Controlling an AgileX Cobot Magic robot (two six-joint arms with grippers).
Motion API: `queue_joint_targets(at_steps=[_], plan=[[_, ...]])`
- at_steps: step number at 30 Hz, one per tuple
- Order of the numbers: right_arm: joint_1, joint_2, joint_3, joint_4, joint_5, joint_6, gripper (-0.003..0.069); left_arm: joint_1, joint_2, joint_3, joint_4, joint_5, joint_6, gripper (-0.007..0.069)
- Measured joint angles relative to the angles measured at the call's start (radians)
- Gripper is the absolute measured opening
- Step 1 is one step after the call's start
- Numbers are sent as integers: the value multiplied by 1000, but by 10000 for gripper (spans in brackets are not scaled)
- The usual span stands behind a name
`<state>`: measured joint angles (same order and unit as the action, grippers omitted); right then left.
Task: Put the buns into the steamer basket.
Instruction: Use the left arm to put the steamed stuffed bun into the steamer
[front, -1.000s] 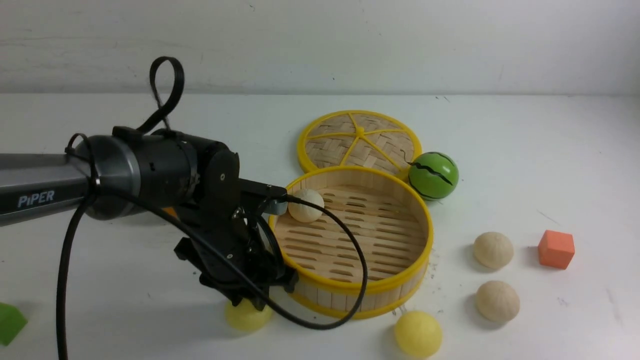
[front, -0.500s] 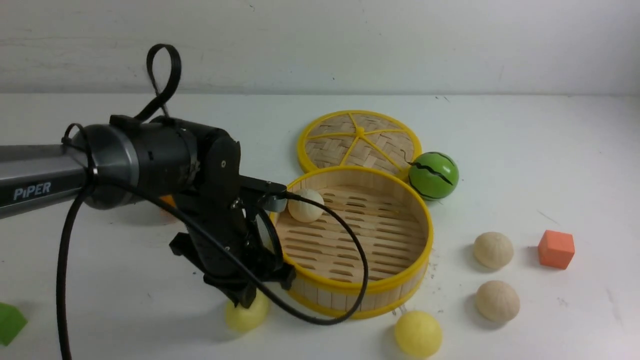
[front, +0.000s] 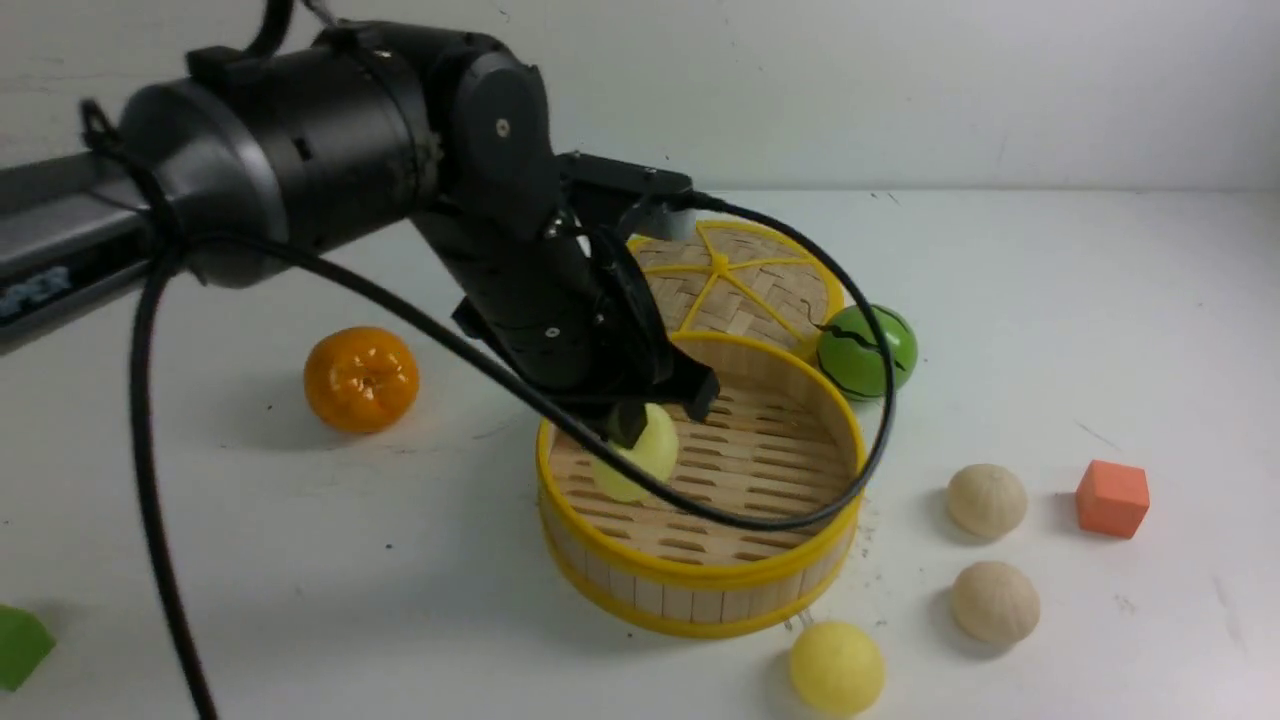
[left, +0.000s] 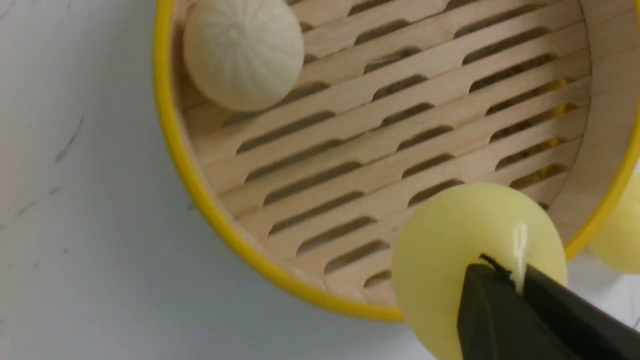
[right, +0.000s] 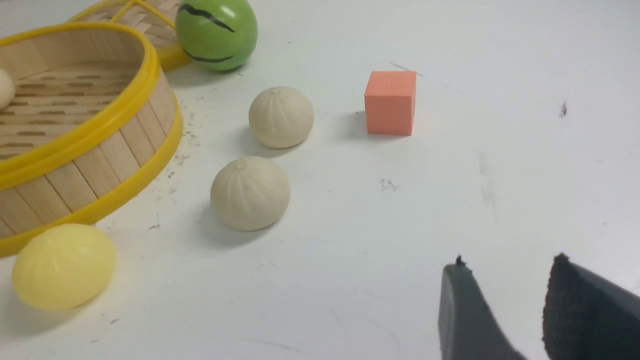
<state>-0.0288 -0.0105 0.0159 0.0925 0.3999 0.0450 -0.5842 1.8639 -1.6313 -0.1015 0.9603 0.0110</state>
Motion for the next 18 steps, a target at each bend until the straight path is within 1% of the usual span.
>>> queue_joint_targets(at_steps=[3,6,10,13,14,15,16,17,18], plan=[[0,0,0,0,0,0,241,-5,91,-65,36,4,0,-13],[0,0,0,0,0,0,241,-5,185,-129,102,48,0,-12],[0,0,0,0,0,0,241,-5,238,-164,121,73,0,15],[0,0,0,0,0,0,241,-5,253,-174,128,73,0,117],[0,0,0,0,0,0,241,-5,253,-175,128,74,0,134],[0,0,0,0,0,0,241,-5,253,-176,132,74,0,211],[0,0,0,0,0,0,241,-5,252,-178,132,75,-1,262],[0,0,0,0,0,0,241,-5,251,-180,132,76,-11,304],[0,0,0,0,0,0,241,-5,250,-182,132,77,-11,314]])
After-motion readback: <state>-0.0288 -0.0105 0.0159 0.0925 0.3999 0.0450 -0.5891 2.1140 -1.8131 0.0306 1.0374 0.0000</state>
